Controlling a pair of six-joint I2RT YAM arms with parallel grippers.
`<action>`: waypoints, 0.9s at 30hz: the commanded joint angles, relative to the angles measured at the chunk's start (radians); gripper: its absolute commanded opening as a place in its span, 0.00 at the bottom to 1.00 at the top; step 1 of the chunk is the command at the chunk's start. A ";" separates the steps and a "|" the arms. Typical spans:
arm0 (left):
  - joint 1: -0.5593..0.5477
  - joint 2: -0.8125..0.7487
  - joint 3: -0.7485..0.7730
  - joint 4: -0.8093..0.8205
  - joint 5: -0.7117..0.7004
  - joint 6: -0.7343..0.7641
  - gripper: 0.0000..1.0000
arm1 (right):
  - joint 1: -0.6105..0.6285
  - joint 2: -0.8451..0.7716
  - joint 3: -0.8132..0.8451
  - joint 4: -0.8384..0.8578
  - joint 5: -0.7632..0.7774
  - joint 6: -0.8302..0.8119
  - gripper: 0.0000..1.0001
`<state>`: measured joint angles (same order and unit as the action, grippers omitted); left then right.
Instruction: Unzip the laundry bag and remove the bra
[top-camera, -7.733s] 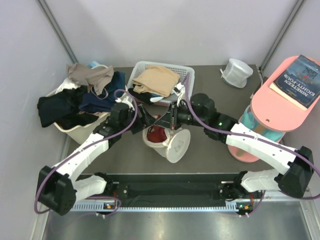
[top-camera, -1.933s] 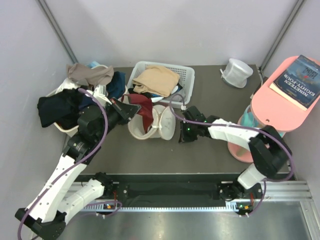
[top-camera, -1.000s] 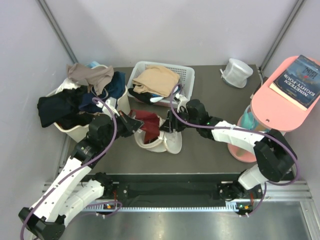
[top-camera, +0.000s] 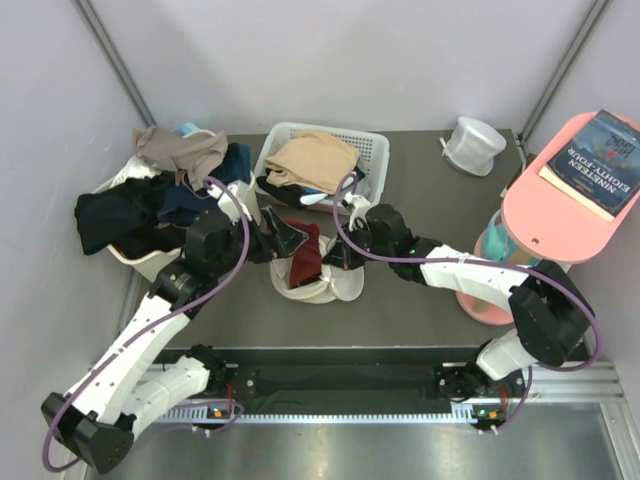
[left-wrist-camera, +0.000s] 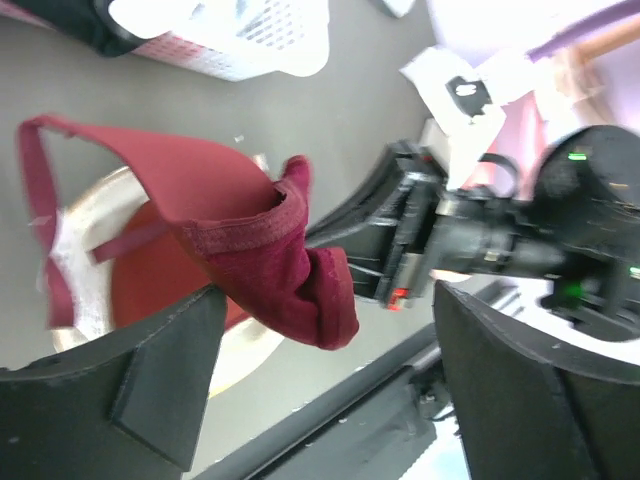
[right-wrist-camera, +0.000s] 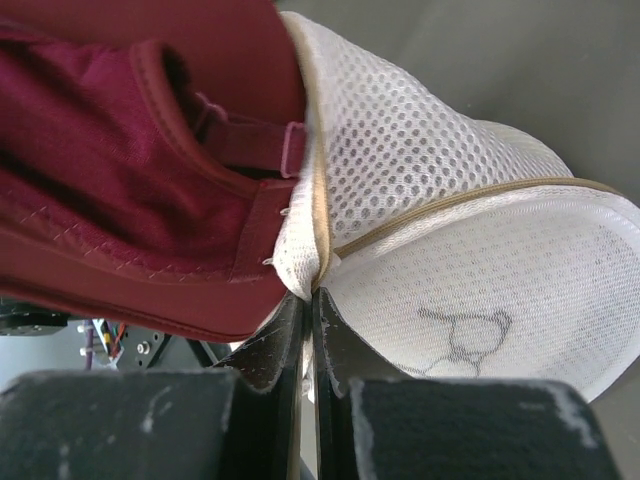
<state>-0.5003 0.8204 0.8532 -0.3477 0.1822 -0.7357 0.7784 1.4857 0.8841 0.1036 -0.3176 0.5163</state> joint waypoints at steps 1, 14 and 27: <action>0.000 0.068 0.096 -0.022 -0.047 0.129 0.91 | 0.019 -0.041 0.038 0.002 0.015 -0.024 0.00; 0.009 -0.055 0.066 0.073 -0.018 0.004 0.99 | 0.021 -0.036 0.052 -0.044 0.028 -0.033 0.00; 0.003 0.238 0.000 0.092 0.022 0.168 0.99 | 0.022 -0.056 0.047 -0.048 0.028 -0.032 0.00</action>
<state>-0.4927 1.0340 0.8539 -0.3180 0.1726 -0.6491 0.7841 1.4780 0.8867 0.0345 -0.2958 0.4976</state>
